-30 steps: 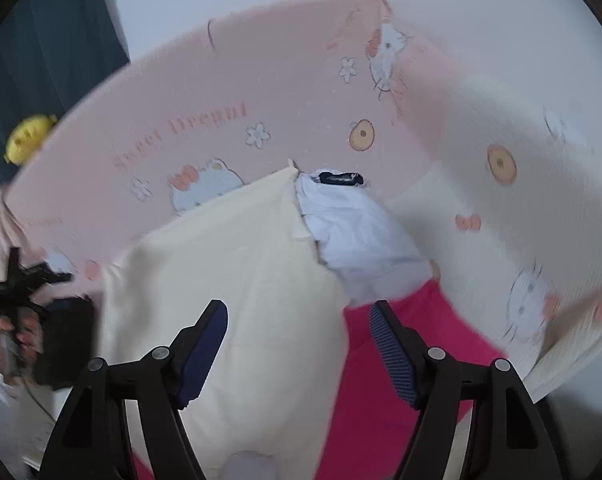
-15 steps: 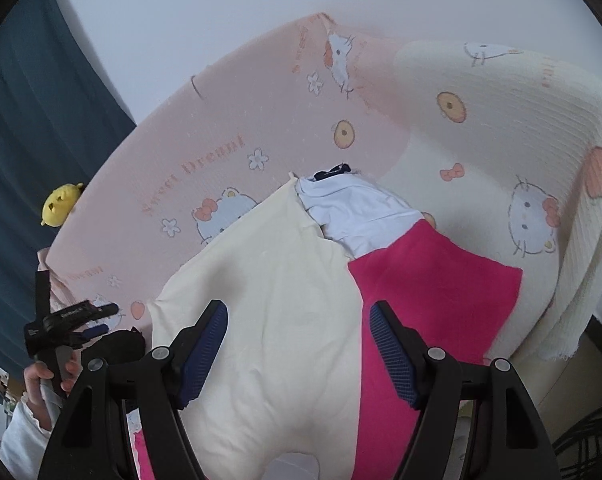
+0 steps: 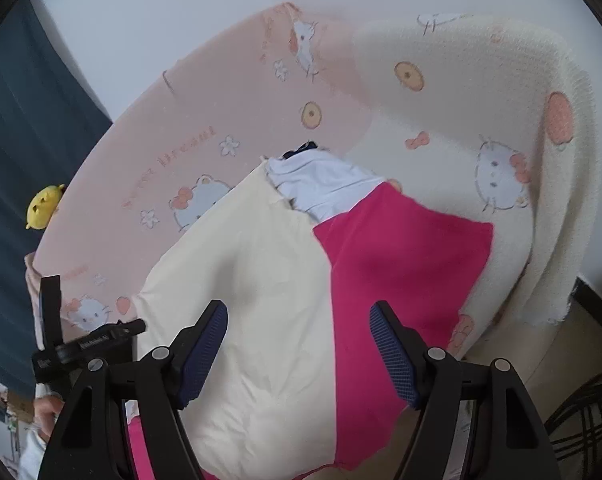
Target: Fold clothes
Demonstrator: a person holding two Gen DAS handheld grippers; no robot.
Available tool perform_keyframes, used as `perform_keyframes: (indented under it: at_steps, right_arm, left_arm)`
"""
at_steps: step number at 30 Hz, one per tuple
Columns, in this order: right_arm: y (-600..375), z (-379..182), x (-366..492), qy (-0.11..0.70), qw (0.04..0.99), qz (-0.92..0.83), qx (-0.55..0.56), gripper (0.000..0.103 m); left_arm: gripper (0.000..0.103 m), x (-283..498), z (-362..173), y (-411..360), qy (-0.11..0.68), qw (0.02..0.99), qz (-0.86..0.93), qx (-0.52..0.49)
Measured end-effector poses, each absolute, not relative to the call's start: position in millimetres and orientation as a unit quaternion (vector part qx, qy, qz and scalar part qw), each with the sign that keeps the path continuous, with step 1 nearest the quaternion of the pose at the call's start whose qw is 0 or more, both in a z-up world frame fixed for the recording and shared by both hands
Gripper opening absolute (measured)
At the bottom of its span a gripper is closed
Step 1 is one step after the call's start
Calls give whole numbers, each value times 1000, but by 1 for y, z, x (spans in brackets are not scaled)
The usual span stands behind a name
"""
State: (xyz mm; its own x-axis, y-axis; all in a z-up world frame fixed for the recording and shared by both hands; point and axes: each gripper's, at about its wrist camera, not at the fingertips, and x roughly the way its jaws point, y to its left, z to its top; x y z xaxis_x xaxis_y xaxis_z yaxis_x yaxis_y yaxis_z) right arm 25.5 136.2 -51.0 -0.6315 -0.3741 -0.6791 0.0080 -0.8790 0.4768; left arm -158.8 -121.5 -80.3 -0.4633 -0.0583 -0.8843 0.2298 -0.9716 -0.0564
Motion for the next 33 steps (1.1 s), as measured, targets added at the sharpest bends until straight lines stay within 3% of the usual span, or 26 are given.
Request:
perform_keyframes:
  at_steps: [12, 19, 33]
  right_arm:
    - [154, -123, -3, -323, 157, -830, 427, 73]
    - [190, -171, 9, -354, 176, -811, 431, 73]
    - [275, -233, 19, -465, 131, -767, 422, 73]
  left_arm:
    - [75, -151, -99, -39, -37, 77, -864, 495]
    - [75, -162, -132, 34, -154, 44, -853, 497]
    - [75, -179, -163, 108, -148, 8, -848, 510]
